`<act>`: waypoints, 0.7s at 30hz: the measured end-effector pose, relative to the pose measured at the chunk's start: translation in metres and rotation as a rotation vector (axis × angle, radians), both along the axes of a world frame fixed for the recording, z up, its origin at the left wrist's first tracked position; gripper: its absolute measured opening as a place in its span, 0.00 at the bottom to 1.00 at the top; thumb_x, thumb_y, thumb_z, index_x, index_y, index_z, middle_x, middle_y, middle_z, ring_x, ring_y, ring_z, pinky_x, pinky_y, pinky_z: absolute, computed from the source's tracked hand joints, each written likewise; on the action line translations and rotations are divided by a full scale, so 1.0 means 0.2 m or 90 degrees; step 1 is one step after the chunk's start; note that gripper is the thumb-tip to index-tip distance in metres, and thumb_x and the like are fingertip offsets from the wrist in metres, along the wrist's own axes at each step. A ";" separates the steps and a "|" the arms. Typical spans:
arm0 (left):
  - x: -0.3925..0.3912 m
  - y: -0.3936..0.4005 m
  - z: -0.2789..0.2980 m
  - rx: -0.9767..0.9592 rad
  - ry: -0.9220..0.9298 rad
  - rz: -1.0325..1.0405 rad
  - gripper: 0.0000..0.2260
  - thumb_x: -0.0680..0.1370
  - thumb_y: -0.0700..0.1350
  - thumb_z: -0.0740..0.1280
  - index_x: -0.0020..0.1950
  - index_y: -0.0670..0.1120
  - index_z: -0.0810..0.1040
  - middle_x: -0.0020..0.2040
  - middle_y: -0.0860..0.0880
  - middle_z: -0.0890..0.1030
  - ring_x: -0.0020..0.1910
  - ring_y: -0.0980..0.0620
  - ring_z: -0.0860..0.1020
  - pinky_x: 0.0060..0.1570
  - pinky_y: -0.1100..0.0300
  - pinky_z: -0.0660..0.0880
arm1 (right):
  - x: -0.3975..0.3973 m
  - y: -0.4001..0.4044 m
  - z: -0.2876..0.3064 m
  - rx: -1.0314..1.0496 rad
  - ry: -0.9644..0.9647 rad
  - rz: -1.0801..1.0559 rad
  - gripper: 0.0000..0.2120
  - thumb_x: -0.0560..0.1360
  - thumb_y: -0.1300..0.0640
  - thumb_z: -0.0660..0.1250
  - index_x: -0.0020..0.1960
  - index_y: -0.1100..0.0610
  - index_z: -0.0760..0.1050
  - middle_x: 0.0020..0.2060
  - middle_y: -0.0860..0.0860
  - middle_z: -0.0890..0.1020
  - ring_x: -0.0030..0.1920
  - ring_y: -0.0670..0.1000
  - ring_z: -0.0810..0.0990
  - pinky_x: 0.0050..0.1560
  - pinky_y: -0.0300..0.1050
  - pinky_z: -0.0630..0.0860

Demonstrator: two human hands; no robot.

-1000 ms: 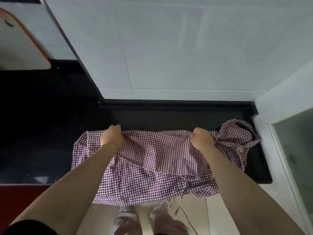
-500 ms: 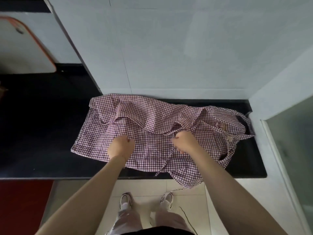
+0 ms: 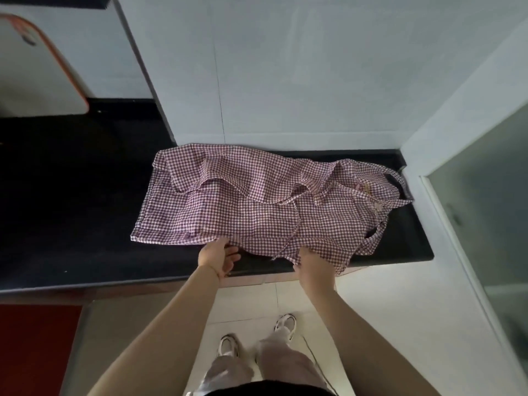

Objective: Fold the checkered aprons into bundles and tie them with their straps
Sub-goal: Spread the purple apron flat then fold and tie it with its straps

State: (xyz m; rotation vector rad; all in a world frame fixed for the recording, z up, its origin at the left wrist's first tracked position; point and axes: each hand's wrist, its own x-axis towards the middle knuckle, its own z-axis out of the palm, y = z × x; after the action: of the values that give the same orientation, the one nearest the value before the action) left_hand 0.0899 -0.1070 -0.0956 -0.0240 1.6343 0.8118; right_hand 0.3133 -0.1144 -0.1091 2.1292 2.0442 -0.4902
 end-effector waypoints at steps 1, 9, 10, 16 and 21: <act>0.00 0.01 0.01 0.025 0.011 -0.031 0.07 0.82 0.47 0.62 0.57 0.47 0.77 0.49 0.46 0.84 0.41 0.49 0.82 0.33 0.58 0.74 | 0.00 0.00 0.00 -0.003 -0.016 0.002 0.09 0.81 0.54 0.64 0.59 0.56 0.74 0.47 0.50 0.80 0.48 0.51 0.80 0.43 0.39 0.72; -0.03 0.06 0.03 0.230 0.359 -0.325 0.29 0.78 0.34 0.62 0.78 0.51 0.64 0.74 0.48 0.67 0.71 0.45 0.67 0.69 0.51 0.69 | 0.03 0.13 0.13 0.084 0.074 0.037 0.06 0.80 0.54 0.65 0.51 0.55 0.79 0.45 0.49 0.76 0.45 0.50 0.78 0.45 0.42 0.75; -0.03 0.09 0.04 0.249 0.421 -0.350 0.30 0.78 0.35 0.63 0.78 0.50 0.63 0.77 0.48 0.64 0.74 0.44 0.63 0.73 0.48 0.64 | 0.06 0.18 0.20 0.110 0.110 0.026 0.05 0.80 0.54 0.66 0.48 0.54 0.79 0.45 0.48 0.75 0.42 0.48 0.77 0.43 0.42 0.76; 0.05 0.30 0.15 0.251 0.664 -0.547 0.34 0.77 0.41 0.67 0.80 0.53 0.56 0.82 0.50 0.50 0.80 0.44 0.48 0.75 0.37 0.56 | 0.26 0.56 0.42 0.200 0.101 -0.052 0.06 0.81 0.57 0.63 0.46 0.55 0.77 0.46 0.50 0.77 0.42 0.51 0.78 0.37 0.46 0.72; 0.05 0.42 0.07 0.119 0.727 -0.762 0.36 0.78 0.47 0.68 0.81 0.54 0.52 0.82 0.48 0.47 0.80 0.41 0.45 0.75 0.37 0.53 | 0.21 0.70 0.34 0.179 0.110 -0.079 0.14 0.80 0.63 0.62 0.65 0.60 0.70 0.43 0.53 0.81 0.41 0.54 0.80 0.35 0.45 0.74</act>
State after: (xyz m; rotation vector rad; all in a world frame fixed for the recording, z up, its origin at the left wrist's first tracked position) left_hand 0.0998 -0.0227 -0.0814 1.6380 2.0891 -0.0661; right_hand 0.3546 0.0253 -0.0420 2.4661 2.1953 -0.4387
